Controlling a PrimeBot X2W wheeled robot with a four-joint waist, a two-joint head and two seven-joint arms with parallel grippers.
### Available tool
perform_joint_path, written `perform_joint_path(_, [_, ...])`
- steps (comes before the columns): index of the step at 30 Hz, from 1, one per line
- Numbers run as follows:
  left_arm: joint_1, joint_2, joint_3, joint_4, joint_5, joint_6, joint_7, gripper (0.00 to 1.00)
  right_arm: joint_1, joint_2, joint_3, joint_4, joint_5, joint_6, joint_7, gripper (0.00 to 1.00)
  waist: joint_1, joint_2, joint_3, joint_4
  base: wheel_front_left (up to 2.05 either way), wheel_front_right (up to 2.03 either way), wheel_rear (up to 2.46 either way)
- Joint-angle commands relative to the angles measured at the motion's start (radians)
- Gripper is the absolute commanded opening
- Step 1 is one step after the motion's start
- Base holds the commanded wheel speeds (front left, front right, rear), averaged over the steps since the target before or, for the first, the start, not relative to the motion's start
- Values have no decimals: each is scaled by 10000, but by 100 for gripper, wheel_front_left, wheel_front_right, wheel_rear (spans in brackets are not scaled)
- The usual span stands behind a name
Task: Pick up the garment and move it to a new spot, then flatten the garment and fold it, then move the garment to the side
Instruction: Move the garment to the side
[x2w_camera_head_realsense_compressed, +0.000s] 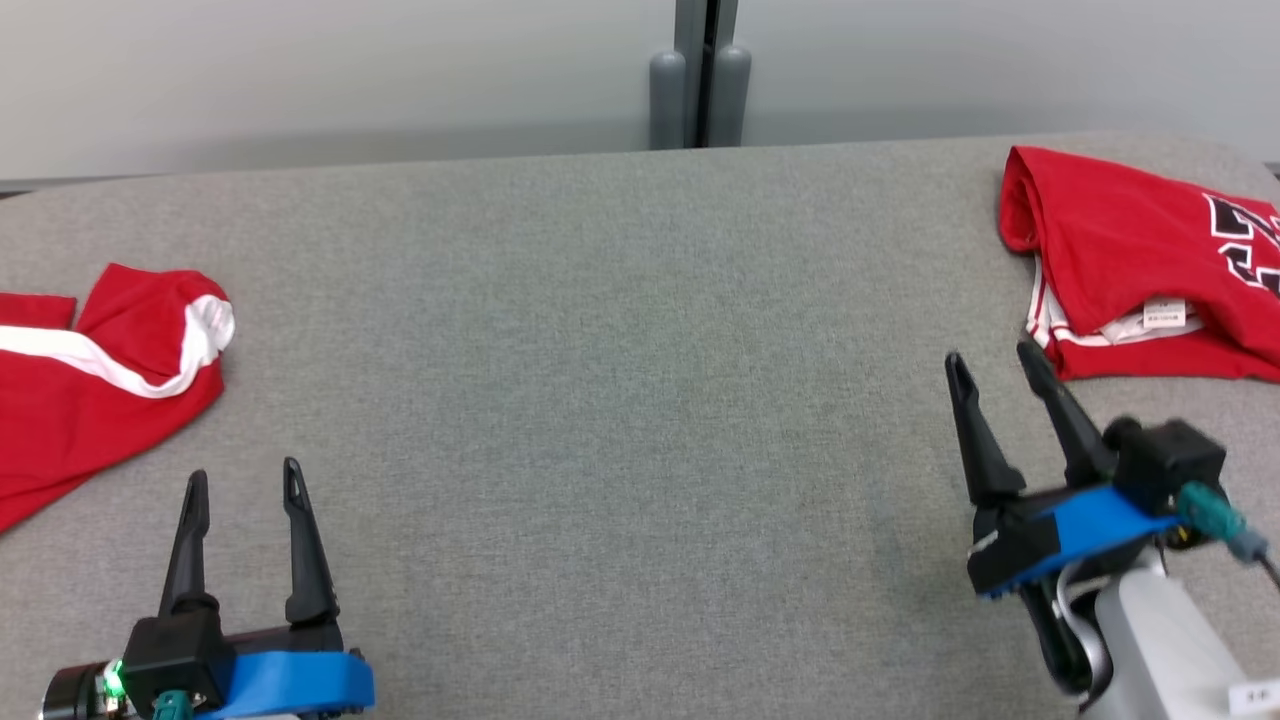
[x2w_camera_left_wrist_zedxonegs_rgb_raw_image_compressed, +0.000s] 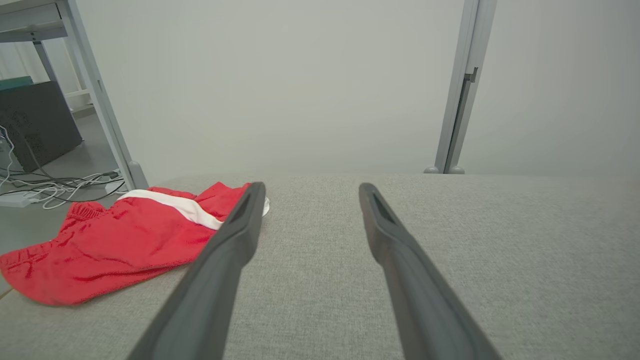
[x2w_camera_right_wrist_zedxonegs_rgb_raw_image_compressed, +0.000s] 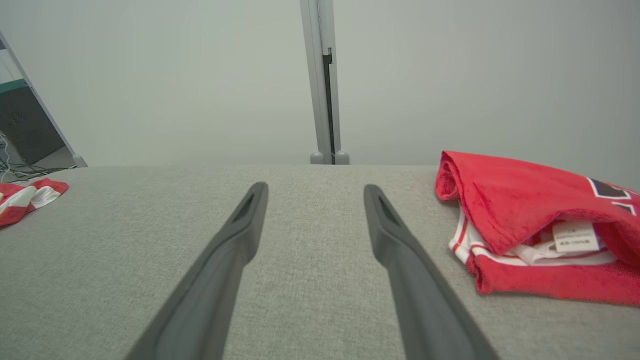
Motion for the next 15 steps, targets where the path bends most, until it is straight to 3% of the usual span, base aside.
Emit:
perform_joint_path(1, [146,-45,28,66,-9,-36,-28,100,393,99,-114,-206,-150,2,-33,100,1,2,-99,17,0,0,0])
perform_joint_path(15, [632,-144,216,831,-69,-300,-28,100,2721,1027,-1074,-1305,-1154,2,-34,100,1,2,-1092,253,0,0,0])
